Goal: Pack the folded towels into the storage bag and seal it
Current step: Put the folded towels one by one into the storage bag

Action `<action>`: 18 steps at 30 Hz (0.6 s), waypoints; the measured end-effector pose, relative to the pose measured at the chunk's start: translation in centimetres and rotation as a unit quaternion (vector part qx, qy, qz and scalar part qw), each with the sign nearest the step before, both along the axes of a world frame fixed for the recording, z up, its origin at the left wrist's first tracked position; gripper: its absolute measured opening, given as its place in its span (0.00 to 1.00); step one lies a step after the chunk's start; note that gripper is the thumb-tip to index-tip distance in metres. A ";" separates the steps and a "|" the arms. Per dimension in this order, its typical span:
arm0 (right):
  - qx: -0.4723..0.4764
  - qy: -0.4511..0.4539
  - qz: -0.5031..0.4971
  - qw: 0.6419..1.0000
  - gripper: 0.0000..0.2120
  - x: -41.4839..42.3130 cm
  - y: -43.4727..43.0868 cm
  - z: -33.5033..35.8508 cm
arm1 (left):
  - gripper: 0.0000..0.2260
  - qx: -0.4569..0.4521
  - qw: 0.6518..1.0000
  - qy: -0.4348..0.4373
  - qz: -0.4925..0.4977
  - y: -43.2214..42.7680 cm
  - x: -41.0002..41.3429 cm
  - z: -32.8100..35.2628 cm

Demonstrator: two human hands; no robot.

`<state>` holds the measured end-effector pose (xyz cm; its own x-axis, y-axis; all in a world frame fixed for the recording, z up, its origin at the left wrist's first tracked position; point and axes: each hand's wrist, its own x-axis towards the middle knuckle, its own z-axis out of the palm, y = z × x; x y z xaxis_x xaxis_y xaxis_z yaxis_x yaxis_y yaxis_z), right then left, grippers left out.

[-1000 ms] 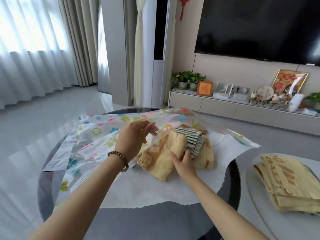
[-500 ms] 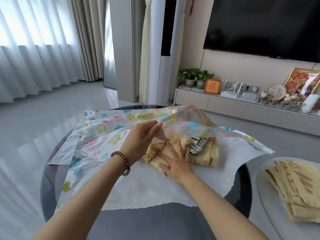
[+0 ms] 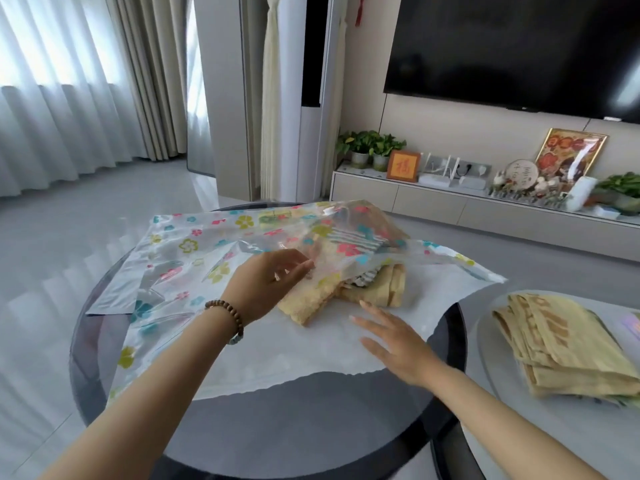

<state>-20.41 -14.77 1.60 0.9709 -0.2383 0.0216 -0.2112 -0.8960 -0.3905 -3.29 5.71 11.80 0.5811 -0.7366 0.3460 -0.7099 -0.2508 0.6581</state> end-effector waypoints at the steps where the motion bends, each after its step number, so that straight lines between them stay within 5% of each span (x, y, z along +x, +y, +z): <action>1: 0.024 -0.006 -0.017 1.000 0.23 -2.1 -0.8 0.3 | 0.10 0.003 1.000 -0.001 -0.002 -0.2 -0.4 -0.2; 3: 0.068 -0.032 -0.065 0.995 0.17 -6.5 -2.3 1.0 | 0.08 0.002 1.000 0.007 -0.013 -1.5 -1.7 -0.2; 8: 0.098 -0.072 -0.150 0.981 0.26 -15.2 -6.5 2.6 | 0.09 -0.011 0.996 0.029 -0.082 -8.3 -6.5 0.1; 10: 0.112 -0.096 -0.197 0.969 0.21 -18.2 -8.4 3.2 | 0.11 -0.007 0.992 0.050 -0.114 -12.1 -9.3 0.0; 12: 0.129 -0.129 -0.247 0.952 0.17 -20.6 -10.2 3.9 | 0.11 -0.001 0.986 0.084 -0.141 -16.0 -12.3 -0.5; 15: 0.124 -0.168 -0.306 0.929 0.28 -23.6 -13.4 4.2 | 0.14 0.034 0.967 0.180 -0.180 -21.3 -16.3 -2.3; 18: 0.146 -0.157 -0.364 0.906 0.20 -25.8 -16.8 3.6 | 0.18 0.065 0.944 0.246 -0.211 -25.6 -19.6 -4.2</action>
